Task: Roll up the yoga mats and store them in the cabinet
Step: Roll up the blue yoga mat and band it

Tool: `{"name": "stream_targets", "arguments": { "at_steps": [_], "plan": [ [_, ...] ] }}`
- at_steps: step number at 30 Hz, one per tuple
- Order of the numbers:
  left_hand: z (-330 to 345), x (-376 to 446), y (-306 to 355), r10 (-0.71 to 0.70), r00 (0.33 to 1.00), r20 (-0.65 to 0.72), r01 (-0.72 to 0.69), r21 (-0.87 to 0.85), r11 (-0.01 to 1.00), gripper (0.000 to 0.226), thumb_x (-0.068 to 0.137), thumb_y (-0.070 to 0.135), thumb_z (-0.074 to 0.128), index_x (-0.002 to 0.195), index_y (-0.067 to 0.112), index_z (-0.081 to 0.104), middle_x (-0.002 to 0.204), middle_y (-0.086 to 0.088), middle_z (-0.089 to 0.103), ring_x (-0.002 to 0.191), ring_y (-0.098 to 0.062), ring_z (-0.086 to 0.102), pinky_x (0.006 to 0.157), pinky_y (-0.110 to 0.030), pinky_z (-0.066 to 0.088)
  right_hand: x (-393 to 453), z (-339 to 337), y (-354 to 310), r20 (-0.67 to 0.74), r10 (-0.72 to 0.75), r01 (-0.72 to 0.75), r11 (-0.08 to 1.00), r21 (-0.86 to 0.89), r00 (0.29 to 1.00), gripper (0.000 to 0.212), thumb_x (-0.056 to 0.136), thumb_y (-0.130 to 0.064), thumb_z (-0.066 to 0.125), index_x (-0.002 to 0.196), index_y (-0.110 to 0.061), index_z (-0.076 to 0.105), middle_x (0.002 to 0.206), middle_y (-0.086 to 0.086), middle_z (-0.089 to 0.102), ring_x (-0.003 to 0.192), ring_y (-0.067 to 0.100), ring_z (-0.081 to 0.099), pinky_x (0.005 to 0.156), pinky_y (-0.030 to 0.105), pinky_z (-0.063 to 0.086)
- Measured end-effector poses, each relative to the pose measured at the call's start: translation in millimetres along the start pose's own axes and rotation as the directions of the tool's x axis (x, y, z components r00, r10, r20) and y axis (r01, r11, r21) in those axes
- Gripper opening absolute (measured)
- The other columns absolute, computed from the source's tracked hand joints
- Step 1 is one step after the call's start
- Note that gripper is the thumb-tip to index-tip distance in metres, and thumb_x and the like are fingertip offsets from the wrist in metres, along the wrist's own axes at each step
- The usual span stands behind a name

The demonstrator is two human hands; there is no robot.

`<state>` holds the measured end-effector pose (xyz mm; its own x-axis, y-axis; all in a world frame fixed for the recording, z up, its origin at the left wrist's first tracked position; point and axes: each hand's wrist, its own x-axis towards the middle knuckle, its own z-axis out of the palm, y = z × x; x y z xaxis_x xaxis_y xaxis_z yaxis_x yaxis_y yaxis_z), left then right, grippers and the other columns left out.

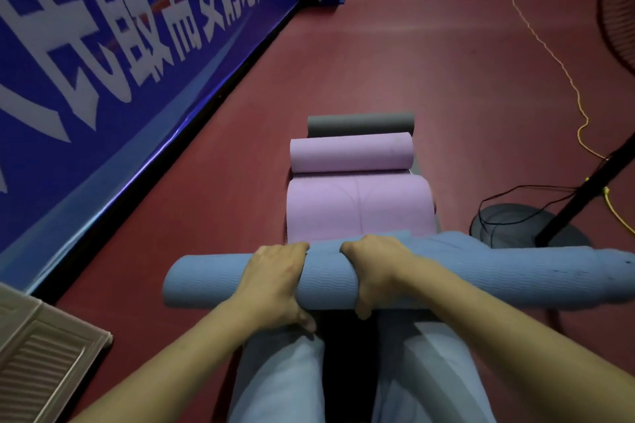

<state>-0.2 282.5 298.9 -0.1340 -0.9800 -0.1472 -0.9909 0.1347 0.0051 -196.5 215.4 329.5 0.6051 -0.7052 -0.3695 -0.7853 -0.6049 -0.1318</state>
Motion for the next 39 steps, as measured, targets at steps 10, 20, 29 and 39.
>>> {"name": "stream_targets", "arguments": {
  "at_steps": [10,20,29,39],
  "plan": [
    [1,22,-5,0.062,0.998,-0.013,-0.06,0.123,0.991,0.075,0.049,0.067,0.075,0.105,0.025,0.049,0.104,0.006,0.067,0.092,-0.024,0.066,0.077,-0.037,0.046,-1,60,-7,-0.446,-0.019,-0.033,0.993,-0.109,0.895,0.098,0.036,-0.024,0.086,0.127,-0.018,0.051,0.132,0.014,0.058,0.107,0.031,0.061,0.084,0.037,0.052],
    [-3,21,4,-0.001,1.0,0.023,0.0,0.035,0.999,0.075,0.048,0.065,0.079,0.107,0.029,0.05,0.102,0.011,0.065,0.091,-0.02,0.064,0.074,-0.036,0.05,-6,43,-6,-0.367,-0.014,-0.053,0.983,-0.174,0.93,0.07,0.06,-0.028,0.077,0.122,-0.021,0.044,0.1,0.002,0.058,0.09,0.028,0.059,0.074,0.038,0.03],
    [-7,3,23,0.013,0.998,0.058,-0.02,0.122,0.992,0.072,0.051,0.067,0.077,0.1,0.025,0.045,0.096,0.009,0.064,0.084,-0.022,0.064,0.069,-0.035,0.049,-31,44,-14,-0.365,0.041,-0.112,0.978,-0.175,0.93,0.069,0.065,-0.022,0.077,0.124,-0.02,0.042,0.108,0.003,0.058,0.099,0.028,0.059,0.081,0.038,0.034],
    [-16,-52,51,0.072,0.978,0.198,-0.095,0.109,0.99,0.073,0.048,0.073,0.075,0.1,0.027,0.051,0.094,0.003,0.067,0.083,-0.026,0.063,0.07,-0.037,0.048,-93,53,-37,-0.27,0.08,-0.136,0.971,-0.195,0.96,0.062,0.069,-0.019,0.078,0.119,-0.018,0.041,0.11,0.005,0.062,0.103,0.029,0.062,0.077,0.036,0.029]
  ]
}}
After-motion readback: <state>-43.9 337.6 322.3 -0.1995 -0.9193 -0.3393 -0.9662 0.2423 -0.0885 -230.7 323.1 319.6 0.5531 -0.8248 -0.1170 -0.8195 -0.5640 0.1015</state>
